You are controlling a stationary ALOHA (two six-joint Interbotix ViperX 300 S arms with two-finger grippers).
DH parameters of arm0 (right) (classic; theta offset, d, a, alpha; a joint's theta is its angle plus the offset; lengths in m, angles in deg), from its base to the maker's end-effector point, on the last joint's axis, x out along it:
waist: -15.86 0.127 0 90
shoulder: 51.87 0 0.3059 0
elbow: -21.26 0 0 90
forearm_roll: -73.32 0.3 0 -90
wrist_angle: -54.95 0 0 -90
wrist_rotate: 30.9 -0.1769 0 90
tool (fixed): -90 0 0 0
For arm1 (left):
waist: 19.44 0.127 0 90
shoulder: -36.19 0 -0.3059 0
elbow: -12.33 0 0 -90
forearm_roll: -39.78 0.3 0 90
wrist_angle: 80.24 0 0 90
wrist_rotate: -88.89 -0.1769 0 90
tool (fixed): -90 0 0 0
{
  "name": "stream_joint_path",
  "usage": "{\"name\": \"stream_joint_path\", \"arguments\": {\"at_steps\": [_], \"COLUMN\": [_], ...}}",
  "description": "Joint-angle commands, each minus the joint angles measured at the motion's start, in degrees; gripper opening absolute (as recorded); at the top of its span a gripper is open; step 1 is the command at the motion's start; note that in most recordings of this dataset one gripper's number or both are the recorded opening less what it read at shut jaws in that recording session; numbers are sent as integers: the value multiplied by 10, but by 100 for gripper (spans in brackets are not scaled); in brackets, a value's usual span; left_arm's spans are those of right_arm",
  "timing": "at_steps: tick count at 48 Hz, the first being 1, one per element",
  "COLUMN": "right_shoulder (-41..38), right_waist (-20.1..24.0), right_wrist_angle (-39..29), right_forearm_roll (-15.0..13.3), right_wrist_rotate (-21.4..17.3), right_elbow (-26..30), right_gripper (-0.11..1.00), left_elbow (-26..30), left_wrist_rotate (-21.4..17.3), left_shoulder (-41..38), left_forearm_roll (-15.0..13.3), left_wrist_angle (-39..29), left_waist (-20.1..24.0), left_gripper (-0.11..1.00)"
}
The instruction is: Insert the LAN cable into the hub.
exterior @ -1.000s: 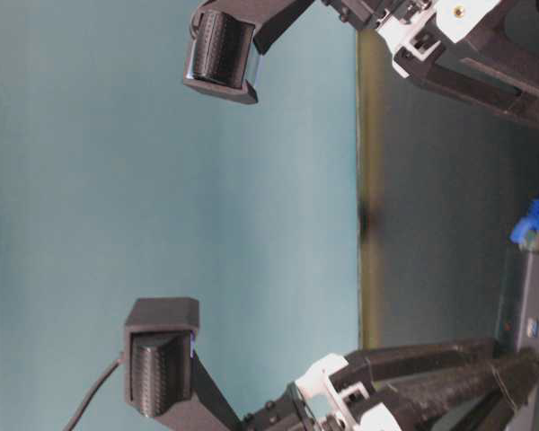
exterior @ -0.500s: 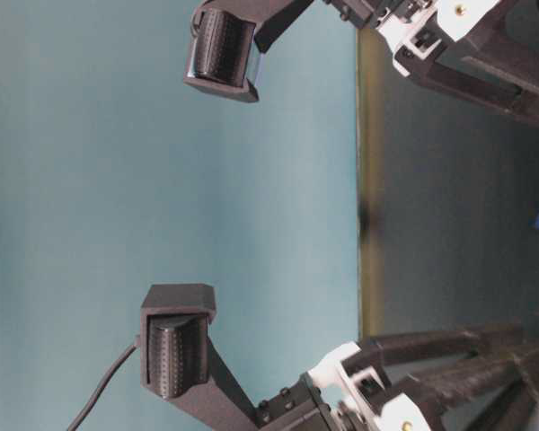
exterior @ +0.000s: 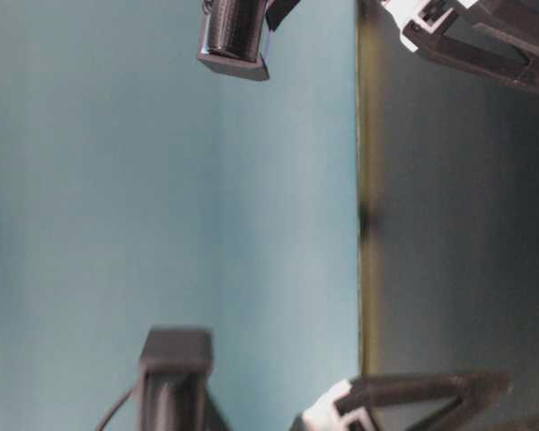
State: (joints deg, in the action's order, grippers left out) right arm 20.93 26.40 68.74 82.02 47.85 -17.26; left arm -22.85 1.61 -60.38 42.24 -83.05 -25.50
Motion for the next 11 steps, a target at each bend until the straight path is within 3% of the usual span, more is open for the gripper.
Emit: {"name": "stream_joint_path", "arguments": {"at_steps": [1, 11], "right_shoulder": [8, 7], "right_waist": [71, 70], "right_wrist_angle": [4, 7], "right_forearm_roll": [-1, -1], "right_wrist_rotate": [3, 5], "right_elbow": [2, -1], "right_gripper": [84, 84], "left_elbow": [-2, -4], "left_wrist_rotate": [-1, 1], "left_shoulder": [22, 28], "left_forearm_roll": [2, 2], "left_wrist_angle": [1, 4], "left_waist": [-11, -20], "left_gripper": [76, 75]}}
